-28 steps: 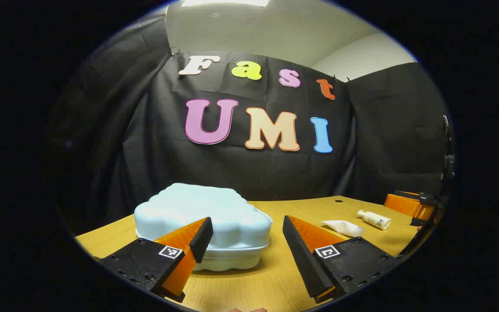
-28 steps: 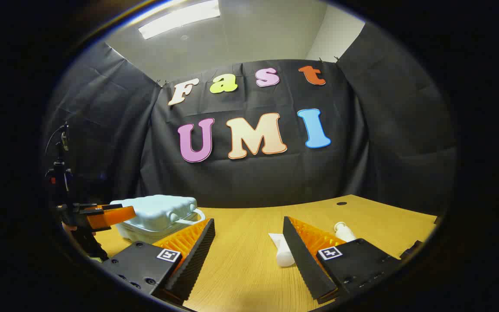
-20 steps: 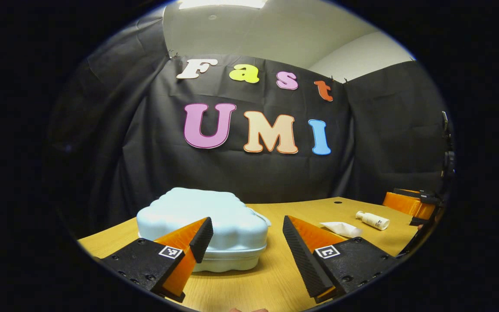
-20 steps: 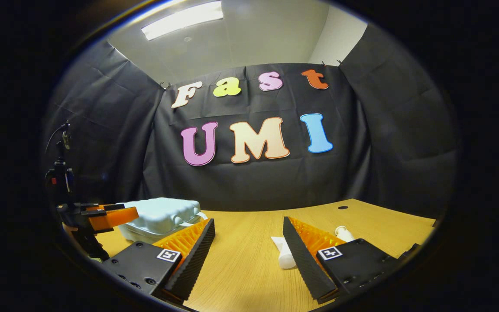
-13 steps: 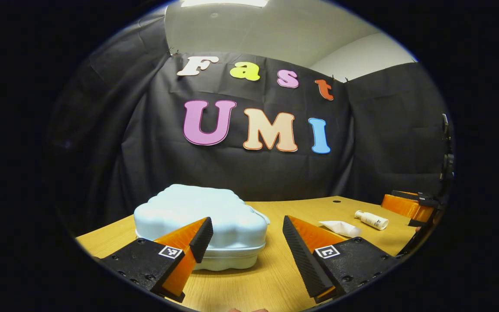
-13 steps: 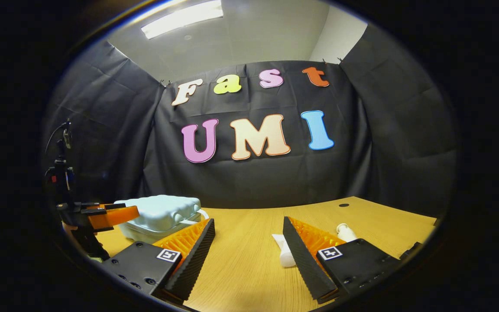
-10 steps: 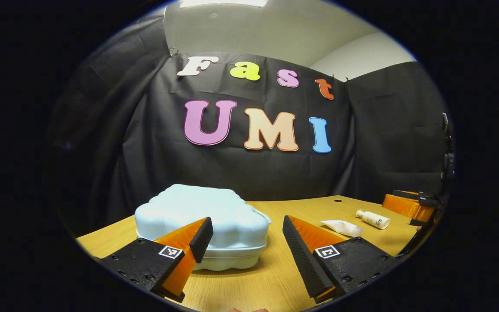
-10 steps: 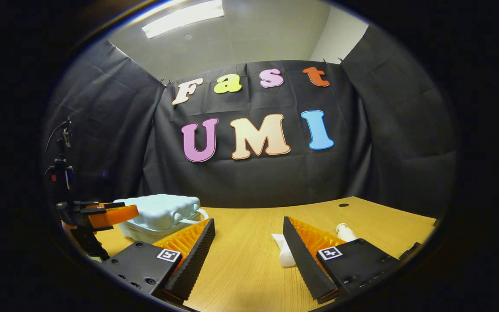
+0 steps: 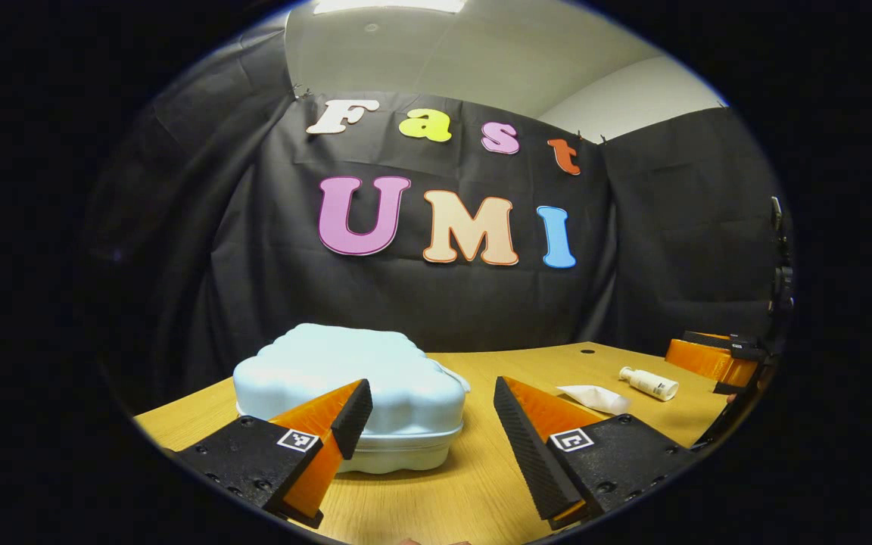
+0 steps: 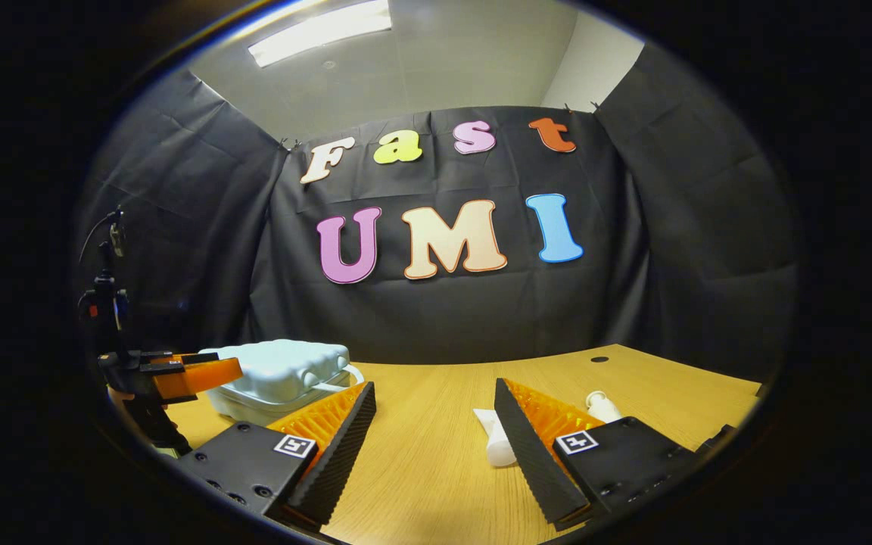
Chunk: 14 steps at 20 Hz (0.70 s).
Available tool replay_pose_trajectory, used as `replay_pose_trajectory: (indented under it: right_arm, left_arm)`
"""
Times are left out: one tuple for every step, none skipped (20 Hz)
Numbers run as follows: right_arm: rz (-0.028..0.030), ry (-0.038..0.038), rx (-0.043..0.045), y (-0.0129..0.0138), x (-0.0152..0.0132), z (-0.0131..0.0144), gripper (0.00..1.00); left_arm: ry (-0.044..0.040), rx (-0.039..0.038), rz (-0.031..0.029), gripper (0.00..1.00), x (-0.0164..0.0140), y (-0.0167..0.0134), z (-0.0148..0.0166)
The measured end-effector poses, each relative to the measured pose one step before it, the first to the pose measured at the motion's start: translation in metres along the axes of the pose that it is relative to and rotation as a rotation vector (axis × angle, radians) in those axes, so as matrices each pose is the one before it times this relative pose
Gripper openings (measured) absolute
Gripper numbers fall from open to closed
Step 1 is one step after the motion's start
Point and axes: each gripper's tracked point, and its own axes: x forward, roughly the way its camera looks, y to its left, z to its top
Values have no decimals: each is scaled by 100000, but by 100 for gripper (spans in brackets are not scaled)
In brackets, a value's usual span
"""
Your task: First open the suitcase, pack the skin care products into it, and then close the suitcase.
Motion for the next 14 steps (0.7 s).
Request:
replay_pose_trajectory:
  right_arm:
    - [-176, 67, -182, -118, 57, 36, 99]
    - [-91, -71, 34, -60, -116, -4, 99]
    - [-26, -54, 185, -41, 53, 124, 99]
    - [-12, 23, 175, -32, 16, -60, 99]
    - [114, 164, -132, 17, -31, 124, 99]
    - [-355, 293, -440, -214, 45, -65, 99]
    - [-572, 71, -400, -271, -24, 7, 99]
    - [-444, 221, -367, -254, -17, -28, 99]
    - [-267, 326, -146, -144, 27, 103, 99]
    - [-76, 244, -45, -141, -57, -45, 99]
    - [-108, 292, -30, -223, 46, 7, 99]
    - [-310, 424, -93, -244, 43, -81, 99]
    - [-427, 420, -130, -277, 120, -74, 99]
    - [-462, 444, -121, -346, -41, -97, 99]
  left_arm:
    - [-74, 274, -189, 94, 9, -54, 51]
    - [-94, 290, -72, 94, -26, -19, 21]
    - [-107, 309, 47, 94, -19, 78, 91]
    - [30, 128, 748, 94, 21, 260, 14]
    - [271, -161, 448, 94, 30, 193, 105]
    - [265, -6, 479, 94, 158, 33, 183]
    - [-334, 671, 800, 95, 138, 178, 383]
    - [-563, 684, 1090, 95, 221, 272, 383]
    - [-441, 375, 664, 95, 261, 129, 404]
    - [254, 684, -9, 94, 398, -213, 212]
    - [816, 1304, -551, 94, 356, -314, 318]
    - [707, 1671, -808, 94, 415, -347, 276]
    - [998, 1848, -865, 94, 507, -371, 412]
    - [614, 1724, -1075, 94, 566, -411, 441]
